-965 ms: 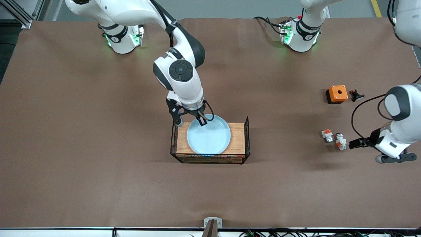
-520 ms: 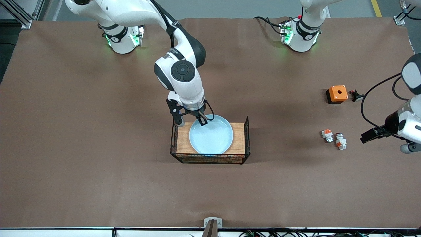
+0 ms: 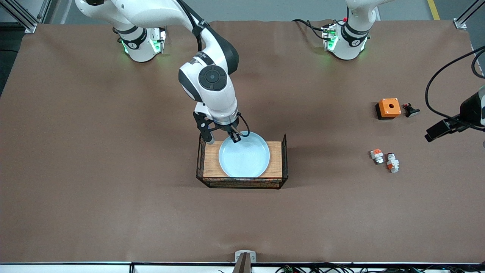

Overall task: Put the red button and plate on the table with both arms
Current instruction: 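Grip the plate rim with the right gripper and lift it out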

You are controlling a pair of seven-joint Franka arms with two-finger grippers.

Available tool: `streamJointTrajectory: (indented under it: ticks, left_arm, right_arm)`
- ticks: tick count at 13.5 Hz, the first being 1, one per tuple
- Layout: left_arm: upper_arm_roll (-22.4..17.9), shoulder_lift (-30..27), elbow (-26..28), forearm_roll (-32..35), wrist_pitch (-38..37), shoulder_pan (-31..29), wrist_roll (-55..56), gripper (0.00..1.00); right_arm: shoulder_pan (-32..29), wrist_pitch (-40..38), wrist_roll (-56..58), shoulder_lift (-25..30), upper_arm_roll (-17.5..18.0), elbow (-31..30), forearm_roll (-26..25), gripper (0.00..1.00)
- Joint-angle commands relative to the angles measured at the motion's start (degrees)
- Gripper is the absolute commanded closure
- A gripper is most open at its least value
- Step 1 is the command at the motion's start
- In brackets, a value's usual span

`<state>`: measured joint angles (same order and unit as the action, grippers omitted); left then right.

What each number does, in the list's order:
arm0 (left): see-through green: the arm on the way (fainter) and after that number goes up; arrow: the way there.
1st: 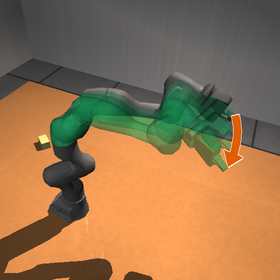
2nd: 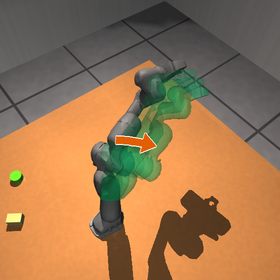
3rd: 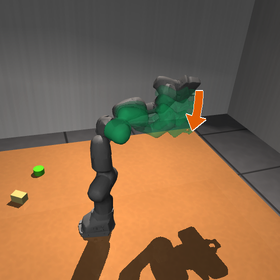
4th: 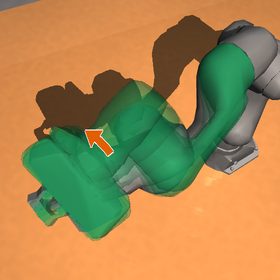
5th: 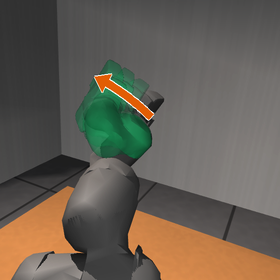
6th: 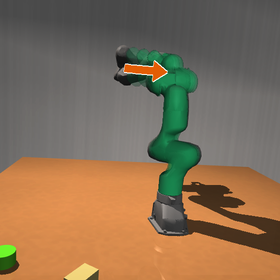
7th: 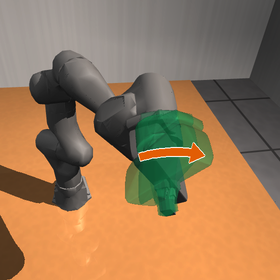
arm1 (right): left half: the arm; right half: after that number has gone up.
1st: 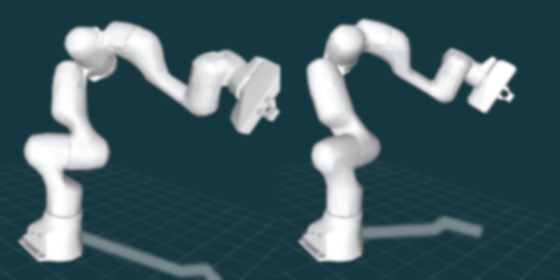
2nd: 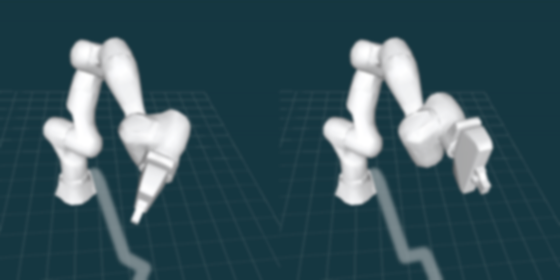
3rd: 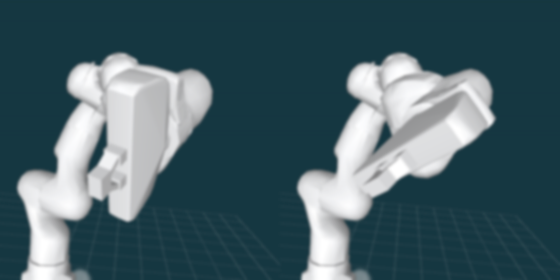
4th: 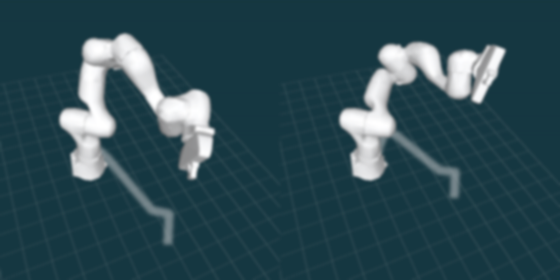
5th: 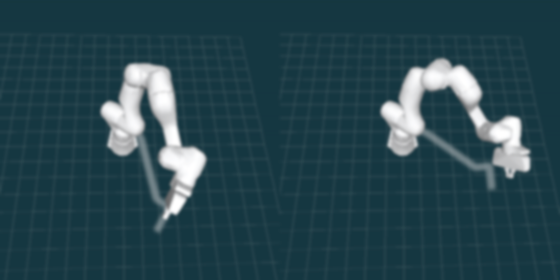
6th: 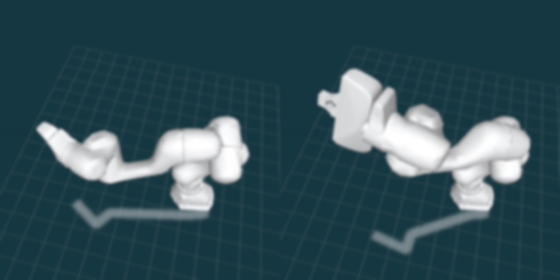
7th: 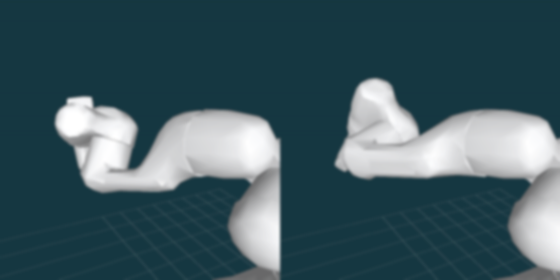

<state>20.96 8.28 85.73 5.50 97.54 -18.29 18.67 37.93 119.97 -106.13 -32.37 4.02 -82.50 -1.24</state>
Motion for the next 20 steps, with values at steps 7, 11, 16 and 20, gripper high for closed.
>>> streamJointTrajectory:
  ticks: [7, 11, 16, 20]
  left_arm:
    - [1.45, -6.42, -2.15, -4.26, -7.98, 0.01, -1.79, 0.01]
    - [-13.1, -9.15, -1.62, -4.36, -12.55, 16.23, -1.8, 0.01]
    - [-18.32, -12.58, 2.5, -4.36, -13.08, 22.15, -4.69, 0.01]
    - [-17.97, -12.76, 2.69, -4.36, -13.17, 22.16, -4.7, 0.01]
  right_arm:
    - [-0.3, -28.01, 8.89, 10.64, 0.2, 7.97, 0.01, 0.98]
    - [-7.93, -38.65, 27.77, 18.64, -0.33, 7.79, 2.03, 1.0]
    - [-24.62, -46.41, 61.31, 23.49, -0.59, 7.53, 0.64, 0.99]
    - [-38.77, -39.15, 90.33, 21.83, -0.5, 3.6, -1.22, 0.99]
